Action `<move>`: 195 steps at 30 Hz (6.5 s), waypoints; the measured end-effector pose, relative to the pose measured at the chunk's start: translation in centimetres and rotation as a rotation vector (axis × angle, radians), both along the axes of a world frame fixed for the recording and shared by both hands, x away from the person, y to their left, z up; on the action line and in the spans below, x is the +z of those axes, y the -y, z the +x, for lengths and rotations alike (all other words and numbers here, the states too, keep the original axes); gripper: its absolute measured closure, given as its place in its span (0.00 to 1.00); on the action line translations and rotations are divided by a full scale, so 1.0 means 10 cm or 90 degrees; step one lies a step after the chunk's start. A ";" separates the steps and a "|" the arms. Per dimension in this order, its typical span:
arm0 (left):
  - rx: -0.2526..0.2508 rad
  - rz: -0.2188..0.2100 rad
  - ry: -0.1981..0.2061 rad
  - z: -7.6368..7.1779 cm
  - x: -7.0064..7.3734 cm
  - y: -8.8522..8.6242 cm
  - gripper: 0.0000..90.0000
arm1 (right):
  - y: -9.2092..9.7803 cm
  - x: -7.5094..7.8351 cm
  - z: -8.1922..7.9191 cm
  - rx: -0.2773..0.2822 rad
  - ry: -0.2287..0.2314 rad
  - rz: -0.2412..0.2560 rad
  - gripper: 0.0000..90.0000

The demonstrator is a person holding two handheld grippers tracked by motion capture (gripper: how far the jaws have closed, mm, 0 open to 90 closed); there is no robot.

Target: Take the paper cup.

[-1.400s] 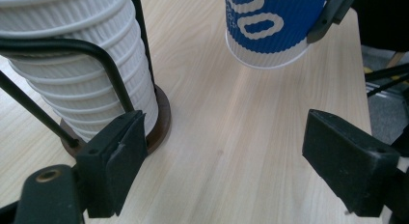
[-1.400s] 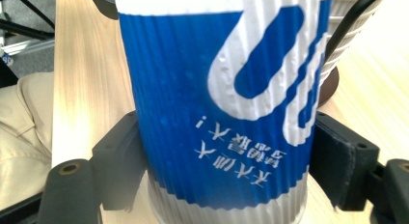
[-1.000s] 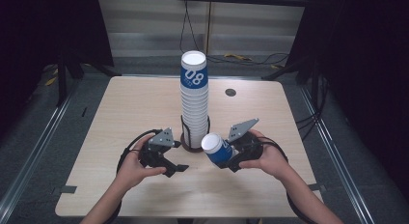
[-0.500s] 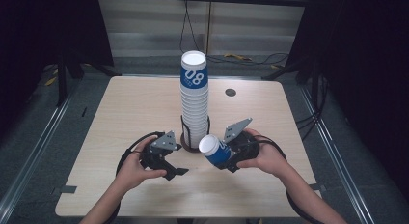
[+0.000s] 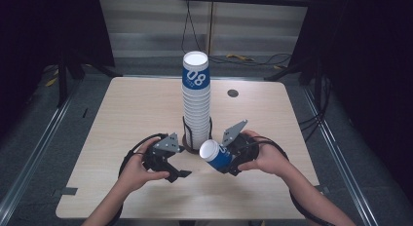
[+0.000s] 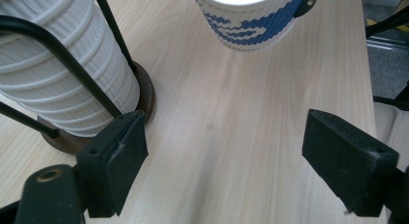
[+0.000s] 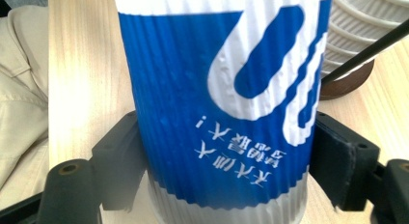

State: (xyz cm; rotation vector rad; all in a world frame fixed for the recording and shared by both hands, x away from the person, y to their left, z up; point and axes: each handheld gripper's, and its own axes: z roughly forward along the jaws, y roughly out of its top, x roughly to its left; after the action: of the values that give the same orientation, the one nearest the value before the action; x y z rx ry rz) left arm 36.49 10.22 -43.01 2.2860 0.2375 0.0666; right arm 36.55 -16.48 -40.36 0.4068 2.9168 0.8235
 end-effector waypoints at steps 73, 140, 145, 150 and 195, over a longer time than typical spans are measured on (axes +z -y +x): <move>-0.054 -0.054 -0.028 0.06 0.13 0.31 0.18 | -0.43 0.02 0.03 0.109 -0.019 -0.126 0.24; -0.048 -0.115 -0.051 0.08 0.11 0.06 0.32 | -0.22 -0.03 0.05 0.081 -0.009 -0.034 0.15; -0.037 -0.127 -0.051 0.09 0.14 0.02 0.32 | -0.10 -0.08 0.03 0.045 -0.012 0.011 0.15; -0.034 -0.130 -0.046 0.10 0.16 -0.02 0.32 | 0.00 -0.13 0.02 0.009 -0.014 0.067 0.15; 0.008 -0.185 -0.046 0.13 0.16 -0.14 0.32 | 0.13 -0.47 -0.11 -0.126 0.016 0.261 0.14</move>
State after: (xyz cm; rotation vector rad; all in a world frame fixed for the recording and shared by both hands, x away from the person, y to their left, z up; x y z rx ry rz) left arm 37.82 11.58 -41.41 1.9994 0.2799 -0.0414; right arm 35.49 -17.73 -45.06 0.6951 2.6160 1.3798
